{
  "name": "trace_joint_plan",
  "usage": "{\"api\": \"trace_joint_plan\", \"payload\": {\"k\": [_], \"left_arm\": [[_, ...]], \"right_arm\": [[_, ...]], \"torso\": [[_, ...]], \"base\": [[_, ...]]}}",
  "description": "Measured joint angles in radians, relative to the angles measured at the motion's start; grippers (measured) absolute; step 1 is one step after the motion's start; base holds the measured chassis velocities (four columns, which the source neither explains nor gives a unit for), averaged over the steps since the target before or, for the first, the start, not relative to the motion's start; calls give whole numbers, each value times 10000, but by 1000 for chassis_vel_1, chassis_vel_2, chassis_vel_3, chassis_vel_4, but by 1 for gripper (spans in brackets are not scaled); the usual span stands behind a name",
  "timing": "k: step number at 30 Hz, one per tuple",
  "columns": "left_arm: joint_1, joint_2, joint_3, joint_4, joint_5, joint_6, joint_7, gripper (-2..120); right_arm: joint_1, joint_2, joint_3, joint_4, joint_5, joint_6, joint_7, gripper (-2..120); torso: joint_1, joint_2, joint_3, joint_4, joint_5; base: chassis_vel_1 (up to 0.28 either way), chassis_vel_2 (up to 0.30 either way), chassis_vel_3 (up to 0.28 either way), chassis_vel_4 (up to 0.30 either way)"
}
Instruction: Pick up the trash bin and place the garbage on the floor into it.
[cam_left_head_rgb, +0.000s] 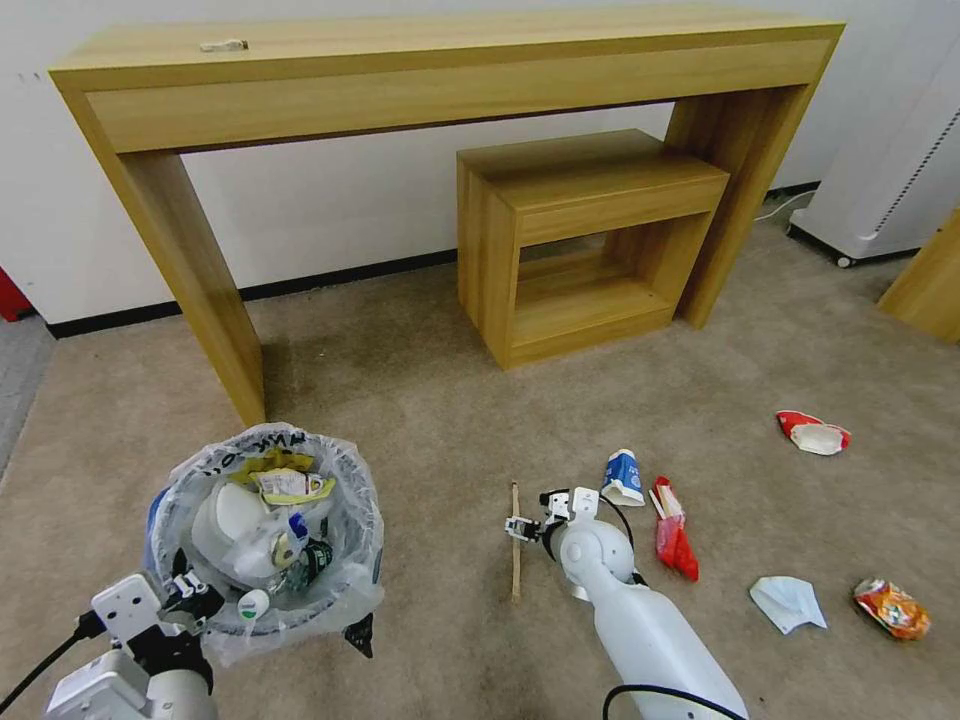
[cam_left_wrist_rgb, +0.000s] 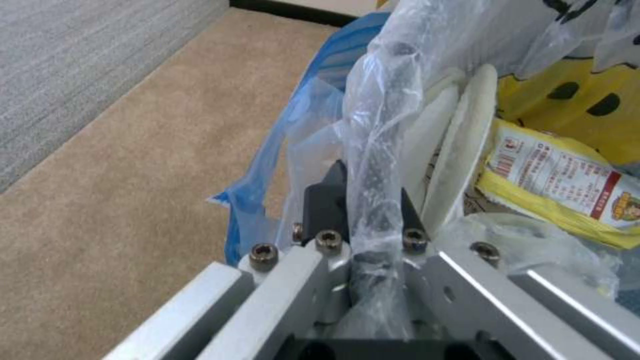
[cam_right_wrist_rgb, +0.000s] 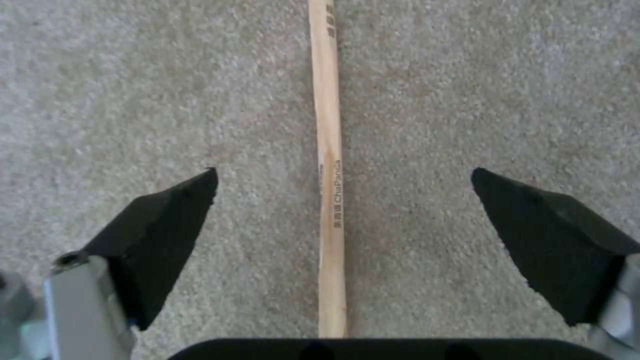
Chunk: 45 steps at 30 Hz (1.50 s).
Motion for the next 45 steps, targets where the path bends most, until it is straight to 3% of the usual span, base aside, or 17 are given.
{"api": "trace_joint_plan", "payload": {"k": [10,23,33,42,45], "left_arm": [[16,0,-11,3,-9,-49,-16,0],[-33,12,-24,4,-43,-49,-24,0],[-98,27,-58,4,-81,-49,-29,0],[-123,24,-44,4,-84,-49,-30,0],[-120,21,-39,5,-82,-48,-29,0]], "right_arm": [[216,247,-33,-647,-446,65,-35,67],[365,532,-75,-1224,-870,168,-228,63],[464,635,-98,-1580,-1180,217,-363,25],[451,568,-51,-1694,-1367,279,-485,19],[396,494,-37,-1681,-1456,339,-552,8]], "torso": [[0,0,0,0,0],[0,0,0,0,0],[1,0,0,0,1],[1,0,0,0,0],[0,0,0,0,1]], "base": [[0,0,0,0],[0,0,0,0],[0,0,0,0],[0,0,0,0],[0,0,0,0]]}}
